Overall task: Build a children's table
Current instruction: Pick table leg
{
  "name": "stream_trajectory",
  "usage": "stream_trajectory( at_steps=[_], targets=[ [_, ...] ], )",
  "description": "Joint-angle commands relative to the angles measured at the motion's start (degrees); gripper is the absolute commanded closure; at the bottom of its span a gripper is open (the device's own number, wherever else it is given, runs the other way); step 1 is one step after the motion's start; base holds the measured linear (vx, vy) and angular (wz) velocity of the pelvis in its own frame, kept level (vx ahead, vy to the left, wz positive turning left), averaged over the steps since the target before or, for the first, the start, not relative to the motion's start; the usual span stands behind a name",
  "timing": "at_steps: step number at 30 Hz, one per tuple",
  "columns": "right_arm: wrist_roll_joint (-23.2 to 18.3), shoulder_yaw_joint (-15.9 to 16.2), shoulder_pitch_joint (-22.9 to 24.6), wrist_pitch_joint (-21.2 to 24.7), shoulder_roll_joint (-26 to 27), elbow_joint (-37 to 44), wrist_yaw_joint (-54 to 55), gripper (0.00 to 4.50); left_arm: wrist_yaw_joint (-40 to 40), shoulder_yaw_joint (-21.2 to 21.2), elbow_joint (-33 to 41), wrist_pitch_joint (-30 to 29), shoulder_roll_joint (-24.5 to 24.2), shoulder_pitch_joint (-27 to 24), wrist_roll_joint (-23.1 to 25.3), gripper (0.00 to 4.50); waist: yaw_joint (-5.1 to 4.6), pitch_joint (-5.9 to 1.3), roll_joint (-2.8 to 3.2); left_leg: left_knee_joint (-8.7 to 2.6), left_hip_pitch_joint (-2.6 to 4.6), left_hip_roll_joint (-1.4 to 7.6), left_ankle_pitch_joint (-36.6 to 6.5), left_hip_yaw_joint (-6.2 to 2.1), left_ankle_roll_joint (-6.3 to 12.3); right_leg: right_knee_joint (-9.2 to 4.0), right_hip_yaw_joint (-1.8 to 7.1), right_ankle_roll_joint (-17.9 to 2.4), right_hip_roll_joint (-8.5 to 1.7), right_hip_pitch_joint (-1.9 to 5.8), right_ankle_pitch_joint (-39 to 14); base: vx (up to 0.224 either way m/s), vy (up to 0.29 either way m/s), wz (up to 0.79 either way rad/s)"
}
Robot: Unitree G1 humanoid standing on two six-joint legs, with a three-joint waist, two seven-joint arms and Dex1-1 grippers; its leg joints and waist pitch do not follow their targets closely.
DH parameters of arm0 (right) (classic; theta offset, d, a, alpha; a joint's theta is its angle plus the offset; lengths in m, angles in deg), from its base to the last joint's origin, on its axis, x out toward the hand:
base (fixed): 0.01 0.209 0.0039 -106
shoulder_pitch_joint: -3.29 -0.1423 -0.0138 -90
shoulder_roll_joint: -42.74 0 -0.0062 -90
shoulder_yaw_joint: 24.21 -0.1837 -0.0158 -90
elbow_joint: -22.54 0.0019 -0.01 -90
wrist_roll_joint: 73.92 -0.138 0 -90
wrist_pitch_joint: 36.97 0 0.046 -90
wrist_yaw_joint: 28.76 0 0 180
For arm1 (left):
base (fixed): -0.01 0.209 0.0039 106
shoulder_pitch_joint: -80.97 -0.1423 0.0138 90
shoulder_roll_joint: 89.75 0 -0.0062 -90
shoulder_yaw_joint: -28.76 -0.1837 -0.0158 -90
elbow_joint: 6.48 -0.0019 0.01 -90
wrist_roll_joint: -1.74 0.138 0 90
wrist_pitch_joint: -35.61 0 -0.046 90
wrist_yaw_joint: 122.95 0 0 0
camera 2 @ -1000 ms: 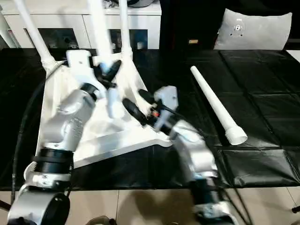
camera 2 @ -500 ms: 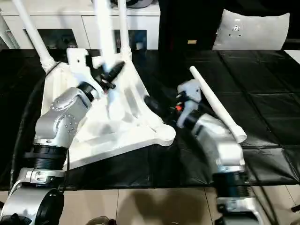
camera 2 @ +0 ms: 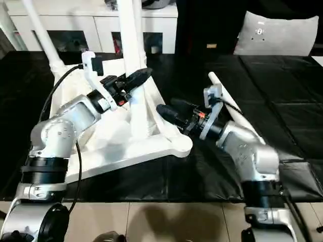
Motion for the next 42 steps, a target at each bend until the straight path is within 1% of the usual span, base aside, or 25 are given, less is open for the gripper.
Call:
stream_trajectory(
  at_steps=[1,3,4,6,8,12,14,16,19,21,24,25,26,27,28,29,32,34,35,36,37,39,40,41,42],
  targets=[
    [-1.89,0.86,-1.27,1.24,-1.32,1.16,-3.71,0.44,-3.29,-0.58,3.24,-2.55,-0.29,-0.39,-3.26,2.62,0.28,-4.40,-1.57,-3.08,1.05,1.31,-4.72,-0.08,4.39,-3.39,1.78,-12.71,-3.74,3.17,-4.72,0.000,0.000,0.00],
    [-2.48,1.78,-1.13,1.88,-2.03,1.71,-6.29,0.44,-5.24,-1.68,4.47,-3.60,-0.82,-0.93,-4.08,2.62,0.39,-4.38,-1.47,-3.03,1.08,1.34,-4.54,-0.10,4.71,-3.31,1.76,-12.66,-3.69,3.13,-4.72,0.000,0.000,0.00],
    [-2.88,3.16,-0.87,2.40,-3.00,2.26,-9.47,0.44,-7.43,-2.77,5.93,-5.02,-1.28,-1.50,-5.38,2.62,0.41,-4.33,-1.58,-3.10,1.06,1.40,-4.78,-0.11,4.77,-3.38,1.75,-12.38,-3.70,3.11,-5.23,0.000,0.000,0.00],
    [-2.96,3.75,-0.78,2.48,-3.40,2.40,-10.65,0.44,-8.18,-3.12,6.49,-5.57,-1.40,-1.68,-5.93,2.62,0.40,-4.30,-1.57,-3.13,1.04,1.42,-4.68,-0.13,4.65,-3.37,1.72,-12.35,-3.71,3.10,-5.38,0.000,0.000,0.00],
    [-3.74,5.38,-0.83,3.13,-4.21,3.12,-14.31,0.44,-10.57,-4.88,8.20,-6.25,-2.06,-2.03,-6.50,2.62,0.40,-4.25,-1.72,-3.19,1.14,1.49,-5.61,-0.12,4.59,-3.56,1.75,-12.16,-3.76,3.08,-6.56,0.000,0.000,0.00],
    [-4.24,6.34,-1.60,3.77,-4.61,3.02,-16.72,0.44,-12.41,-6.18,8.94,-6.22,-2.50,-1.88,-6.31,2.62,0.39,-4.13,-1.74,-3.32,1.12,1.50,-6.56,-0.18,3.67,-3.82,1.80,-11.26,-3.84,3.03,-9.08,0.000,0.000,0.00],
    [-4.20,6.77,-2.05,3.76,-4.80,2.68,-17.86,0.44,-13.23,-6.92,9.11,-5.03,-2.61,-1.74,-5.52,2.62,0.36,-4.14,-1.73,-3.31,1.10,1.43,-6.69,-0.19,3.44,-3.90,1.79,-10.93,-3.78,3.02,-9.38,0.000,0.000,0.00],
    [-4.25,7.02,-2.27,3.82,-4.80,2.57,-18.53,0.44,-13.35,-7.49,8.81,-3.80,-2.45,-1.53,-4.51,2.62,0.31,-4.20,-1.50,-3.32,1.11,1.47,-6.52,-0.26,3.20,-3.83,1.79,-10.85,-3.75,3.01,-8.93,0.000,0.000,0.00],
    [-4.28,7.21,-2.39,3.75,-4.80,2.49,-18.69,0.44,-13.66,-8.06,8.68,-2.86,-2.52,-1.54,-3.53,2.62,0.27,-4.23,-1.61,-3.32,1.12,1.45,-6.50,-0.24,3.14,-3.82,1.78,-10.89,-3.72,3.03,-8.59,0.000,0.000,0.00],
    [-4.26,7.26,-2.68,3.78,-4.57,2.34,-18.80,0.44,-14.02,-8.83,8.62,-0.85,-2.39,-1.64,-1.98,2.62,0.27,-4.28,-1.64,-3.28,1.13,1.46,-6.57,-0.23,3.19,-3.85,1.80,-10.89,-3.73,3.05,-8.33,0.000,0.000,0.00],
    [-4.23,7.40,-2.93,3.87,-4.30,2.20,-19.26,0.44,-13.86,-9.32,8.38,0.61,-2.30,-1.64,-1.06,2.62,0.28,-4.31,-1.63,-3.26,1.08,1.47,-6.18,-0.25,3.35,-3.73,1.79,-11.10,-3.75,3.10,-7.56,0.000,0.000,0.00],
    [-4.26,7.53,-3.02,3.90,-4.24,2.11,-19.51,0.44,-13.74,-9.38,8.23,0.99,-2.20,-1.68,-0.92,2.62,0.26,-4.32,-1.77,-3.24,1.08,1.46,-6.18,-0.22,3.41,-3.73,1.78,-11.10,-3.73,3.10,-7.51,0.000,0.000,0.00],
    [-4.26,7.54,-3.03,3.91,-4.23,2.10,-19.53,0.44,-13.74,-9.39,8.22,1.01,-2.19,-1.69,-0.92,2.62,0.31,-4.36,-1.67,-3.22,1.09,1.48,-5.90,-0.24,3.44,-3.61,1.77,-11.26,-3.77,3.12,-7.27,0.000,0.000,0.00],
    [-4.26,7.60,-3.10,3.91,-4.15,1.99,-19.61,0.61,-13.67,-9.47,8.14,1.41,-2.09,-1.78,-0.71,2.62,0.29,-4.32,-1.76,-3.22,1.09,1.48,-5.91,-0.22,3.52,-3.67,1.77,-11.35,-3.77,3.08,-7.20,0.000,0.000,0.00],
    [-4.22,7.64,-3.18,3.90,-4.06,1.89,-19.54,0.78,-13.73,-9.71,8.15,1.88,-2.09,-1.91,-0.31,2.62,0.31,-4.32,-1.71,-3.20,1.07,1.45,-5.98,-0.20,3.49,-3.65,1.76,-11.43,-3.77,3.09,-7.36,0.000,0.000,0.00],
    [-4.18,7.68,-3.23,3.89,-4.02,1.80,-19.50,0.78,-13.83,-9.94,8.20,2.20,-2.13,-2.02,0.02,2.62,0.30,-4.32,-1.76,-3.23,1.08,1.49,-5.99,-0.23,3.55,-3.69,1.77,-11.37,-3.79,3.09,-7.47,0.000,0.000,0.00],
    [-3.54,7.93,-3.59,3.51,-3.79,1.03,-19.08,1.18,-14.10,-10.64,8.63,2.88,-2.07,-2.55,0.67,2.62,0.32,-4.33,-1.75,-3.20,1.12,1.50,-5.98,-0.20,3.48,-3.66,1.79,-11.40,-3.76,3.03,-7.50,0.000,0.000,0.00],
    [-2.83,8.10,-3.93,3.02,-3.60,0.15,-18.77,1.23,-14.09,-10.80,9.10,2.80,-1.80,-2.79,0.43,2.62,0.28,-4.37,-1.76,-3.21,1.11,1.50,-5.89,-0.22,3.45,-3.58,1.73,-11.63,-3.80,3.04,-7.33,0.000,0.000,0.00],
    [-2.61,8.20,-4.04,2.89,-3.56,-0.10,-18.76,1.38,-14.10,-10.86,9.31,2.73,-1.69,-2.87,0.25,2.62,0.26,-4.34,-1.76,-3.22,1.12,1.51,-6.02,-0.21,3.40,-3.62,1.73,-11.64,-3.80,3.03,-7.47,0.000,0.000,0.00],
    [-2.51,8.26,-4.10,2.83,-3.55,-0.22,-18.79,1.38,-14.13,-10.90,9.41,2.73,-1.60,-2.92,0.18,2.62,0.28,-4.36,-1.73,-3.19,1.13,1.51,-6.02,-0.22,3.33,-3.58,1.73,-11.68,-3.81,3.04,-7.47,0.000,0.000,0.00],
    [-2.19,8.37,-4.24,2.59,-3.46,-0.53,-18.59,1.61,-14.15,-11.09,9.67,2.64,-1.44,-3.06,0.10,2.62,0.28,-4.38,-1.76,-3.15,1.11,1.49,-5.86,-0.18,3.37,-3.55,1.76,-11.82,-3.79,3.05,-7.08,0.000,0.000,0.00],
    [-1.85,8.54,-4.34,2.48,-3.47,-0.74,-18.44,1.67,-14.13,-11.32,9.91,2.65,-1.32,-3.21,0.11,2.62,0.31,-4.36,-1.77,-3.16,1.12,1.52,-5.91,-0.18,3.46,-3.55,1.77,-11.84,-3.81,3.05,-7.05,0.000,0.000,0.00],
    [-1.68,8.68,-4.35,2.45,-3.52,-0.76,-18.44,1.82,-14.13,-11.42,10.01,2.65,-1.28,-3.28,0.08,2.62,0.32,-4.38,-1.76,-3.16,1.12,1.51,-5.85,-0.20,3.49,-3.53,1.75,-11.82,-3.80,3.07,-6.99,0.000,0.000,0.00],
    [-1.21,9.14,-4.33,2.34,-3.71,-0.79,-18.59,1.82,-14.16,-11.59,10.16,2.65,-1.22,-3.38,0.06,2.62,0.32,-4.40,-1.77,-3.16,1.10,1.53,-5.72,-0.21,3.50,-3.49,1.75,-11.83,-3.81,3.10,-6.77,0.000,0.000,0.00],
    [-0.84,9.51,-4.29,2.18,-3.85,-0.82,-18.71,2.06,-14.16,-11.68,10.20,2.70,-1.17,-3.43,0.08,2.62,0.30,-4.39,-1.80,-3.15,1.06,1.52,-5.64,-0.21,3.47,-3.48,1.75,-11.84,-3.79,3.10,-6.62,0.000,0.000,0.00]
  ],
)
